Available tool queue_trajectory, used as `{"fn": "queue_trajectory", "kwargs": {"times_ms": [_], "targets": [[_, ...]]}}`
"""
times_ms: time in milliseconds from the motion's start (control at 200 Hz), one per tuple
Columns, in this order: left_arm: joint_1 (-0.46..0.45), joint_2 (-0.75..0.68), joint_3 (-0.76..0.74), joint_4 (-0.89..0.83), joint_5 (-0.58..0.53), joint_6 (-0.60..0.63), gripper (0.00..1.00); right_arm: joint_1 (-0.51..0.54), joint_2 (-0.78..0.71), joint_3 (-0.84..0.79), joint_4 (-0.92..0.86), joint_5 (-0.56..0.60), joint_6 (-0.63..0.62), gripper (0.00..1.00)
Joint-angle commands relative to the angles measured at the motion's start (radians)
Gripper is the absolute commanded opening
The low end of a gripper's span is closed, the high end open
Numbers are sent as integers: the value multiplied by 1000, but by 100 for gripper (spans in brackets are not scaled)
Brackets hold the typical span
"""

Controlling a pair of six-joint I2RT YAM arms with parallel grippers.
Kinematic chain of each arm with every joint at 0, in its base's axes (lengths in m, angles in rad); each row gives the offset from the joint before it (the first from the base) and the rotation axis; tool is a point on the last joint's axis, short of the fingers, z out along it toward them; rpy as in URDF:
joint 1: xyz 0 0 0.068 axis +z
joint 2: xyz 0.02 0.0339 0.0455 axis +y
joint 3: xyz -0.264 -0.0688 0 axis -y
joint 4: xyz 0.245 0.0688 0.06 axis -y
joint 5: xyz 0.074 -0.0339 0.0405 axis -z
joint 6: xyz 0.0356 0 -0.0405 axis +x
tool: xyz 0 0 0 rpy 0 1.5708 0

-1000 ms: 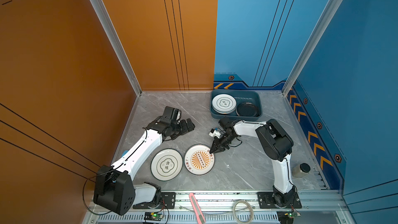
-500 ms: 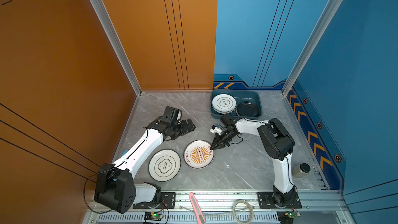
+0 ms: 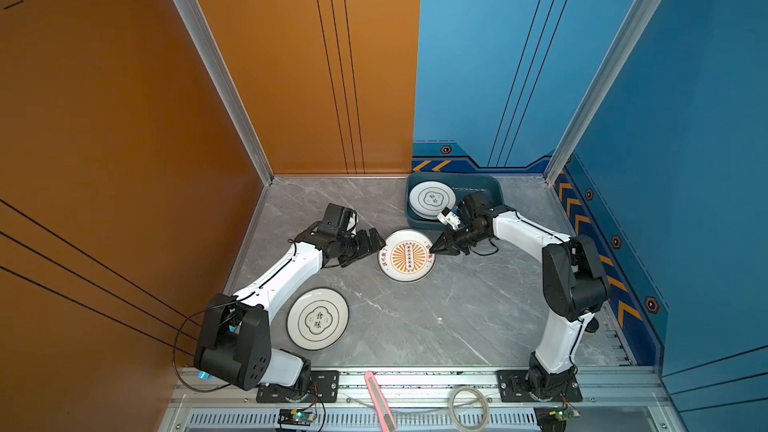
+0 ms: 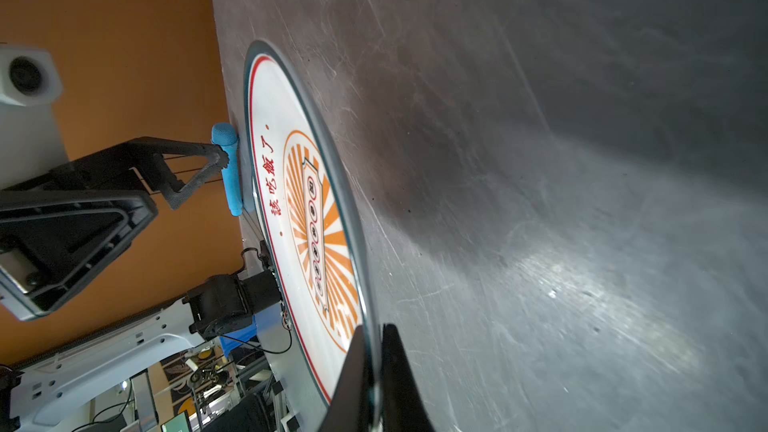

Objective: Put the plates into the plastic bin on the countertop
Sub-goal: 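Lift the sunburst plate upright with the right gripper toward the left gripper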

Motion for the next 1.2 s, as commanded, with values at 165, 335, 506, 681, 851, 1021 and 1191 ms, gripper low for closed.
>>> {"fn": "queue_trajectory", "kwargs": {"times_ms": [165,335,506,681,851,1021,1191], "targets": [[-7,59,-12,249,128,-80,96,-43,-67,42,-31,-51,54,0],[-8,99,-12,304,158,-94,91,-65,-84,63,-24,-59,86,0],[-8,122,-14,339,175,-106,88,-82,-98,90,-19,-68,113,0],[-8,162,-11,431,212,-161,72,-93,-93,111,-9,-82,137,0],[-13,211,9,540,255,-231,51,-94,-89,118,20,-89,165,0],[-19,251,78,544,290,-234,37,-99,-86,122,30,-91,178,0],[-21,290,119,577,337,-256,27,-109,-86,123,38,-91,186,0]]}}
